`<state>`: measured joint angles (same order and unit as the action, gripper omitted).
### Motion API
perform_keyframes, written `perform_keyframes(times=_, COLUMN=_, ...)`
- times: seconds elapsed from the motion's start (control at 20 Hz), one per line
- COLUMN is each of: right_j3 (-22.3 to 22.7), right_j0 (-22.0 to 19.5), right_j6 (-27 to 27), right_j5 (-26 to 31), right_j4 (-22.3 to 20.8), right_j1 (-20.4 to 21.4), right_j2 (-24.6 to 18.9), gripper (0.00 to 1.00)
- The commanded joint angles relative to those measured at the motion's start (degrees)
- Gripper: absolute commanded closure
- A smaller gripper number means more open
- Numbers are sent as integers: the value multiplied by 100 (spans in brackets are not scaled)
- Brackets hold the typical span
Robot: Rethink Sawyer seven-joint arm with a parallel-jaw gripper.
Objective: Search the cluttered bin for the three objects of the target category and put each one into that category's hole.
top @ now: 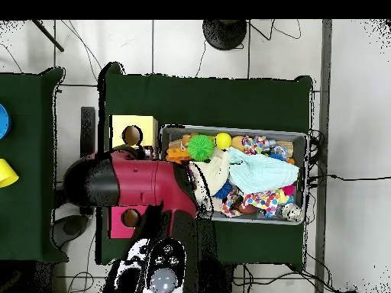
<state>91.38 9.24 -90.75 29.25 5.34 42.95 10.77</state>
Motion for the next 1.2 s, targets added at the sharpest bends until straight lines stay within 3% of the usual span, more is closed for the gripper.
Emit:
perform_keyframes(times=0.05, right_j3=467, right_j0=-367, right_j6=-609, right_j5=171, right_j4=118, right_j1=-49, right_j2=-692, gripper=100)
perform_keyframes(times=0.6, right_j3=849, right_j0=-877, right_j6=-460, right_j5=-285, right_j4=6, right_j1=-66, right_j2=-1193, gripper=100)
perform_keyframes(times=1.2, right_j3=1033, right_j0=-1408, right_j6=-152, right_j5=116, right_j4=-45, right_j1=259, right_j2=-1614, gripper=100)
